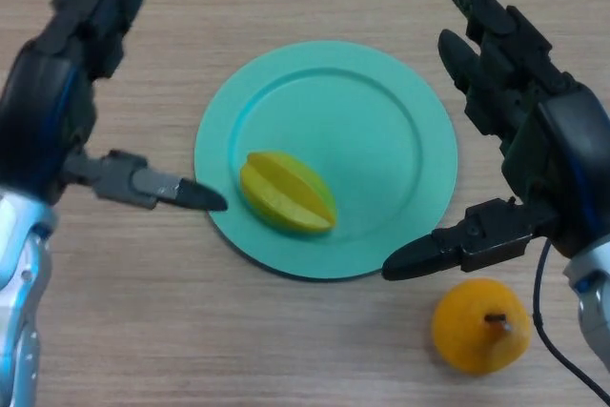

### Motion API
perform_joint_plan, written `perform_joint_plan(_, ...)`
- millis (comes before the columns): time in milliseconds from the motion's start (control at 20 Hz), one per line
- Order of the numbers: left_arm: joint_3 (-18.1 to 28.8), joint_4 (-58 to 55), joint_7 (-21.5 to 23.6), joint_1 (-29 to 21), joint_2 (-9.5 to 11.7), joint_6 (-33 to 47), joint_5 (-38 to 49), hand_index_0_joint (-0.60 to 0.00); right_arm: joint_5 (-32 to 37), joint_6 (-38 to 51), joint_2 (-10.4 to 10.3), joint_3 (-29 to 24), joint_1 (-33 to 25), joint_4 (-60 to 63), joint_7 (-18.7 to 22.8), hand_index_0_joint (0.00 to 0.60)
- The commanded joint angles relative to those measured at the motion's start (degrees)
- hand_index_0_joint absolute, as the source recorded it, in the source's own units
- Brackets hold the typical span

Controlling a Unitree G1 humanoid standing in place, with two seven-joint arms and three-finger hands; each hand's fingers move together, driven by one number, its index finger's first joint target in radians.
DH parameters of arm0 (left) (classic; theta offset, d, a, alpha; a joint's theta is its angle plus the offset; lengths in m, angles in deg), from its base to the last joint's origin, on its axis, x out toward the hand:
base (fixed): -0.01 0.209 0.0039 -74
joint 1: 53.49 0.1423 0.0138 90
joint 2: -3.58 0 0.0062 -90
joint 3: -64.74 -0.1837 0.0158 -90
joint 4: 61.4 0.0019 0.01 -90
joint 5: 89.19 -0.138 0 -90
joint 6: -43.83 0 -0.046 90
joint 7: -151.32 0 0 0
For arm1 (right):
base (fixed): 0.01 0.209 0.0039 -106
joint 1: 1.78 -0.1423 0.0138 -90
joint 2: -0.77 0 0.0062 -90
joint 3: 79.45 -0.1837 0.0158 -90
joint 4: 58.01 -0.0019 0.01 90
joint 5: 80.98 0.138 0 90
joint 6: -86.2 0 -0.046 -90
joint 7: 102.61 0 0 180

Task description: Pick up the yellow starfruit and place it on the plate

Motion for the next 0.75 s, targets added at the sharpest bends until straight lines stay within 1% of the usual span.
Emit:
perform_joint_plan(50,5.3,-5.9,-0.2,-0.1,2.8,3.2,4.0,0.0,1.3,7.2,0.6,-2.5,-1.5,-2.5,-0.3,0.0)
perform_joint_plan(200,6.1,-9.7,-0.2,2.4,2.1,-0.4,7.2,0.0,1.6,7.3,0.5,-2.5,-2.4,-0.7,0.7,0.0)
perform_joint_plan(300,5.8,-9.8,-0.5,3.1,1.7,-1.1,6.8,0.0,1.6,7.9,0.4,-2.5,-2.4,-0.3,1.0,0.0)
perform_joint_plan(450,6.3,-8.9,-0.9,1.9,2.3,-1.4,7.5,0.0,2.1,8.7,0.2,-2.2,-2.5,-0.2,2.0,0.0)
perform_joint_plan(500,6.0,-8.7,-0.8,1.5,2.5,-1.9,7.7,0.0,1.3,8.8,0.3,-2.0,-2.9,0.1,1.7,0.0)
perform_joint_plan(650,5.8,-9.3,-0.6,2.1,2.1,-4.0,7.4,0.0,0.5,8.5,0.4,-2.0,-2.8,0.1,0.8,0.0)
perform_joint_plan(700,5.9,-9.8,0.5,2.1,1.8,-4.9,8.6,0.0,0.5,8.8,0.3,-2.1,-2.6,0.2,0.8,0.0)
perform_joint_plan(750,6.0,-10.2,0.9,1.8,1.9,-5.6,9.2,0.0,0.3,9.0,0.3,-2.1,-2.3,0.2,0.7,0.0)
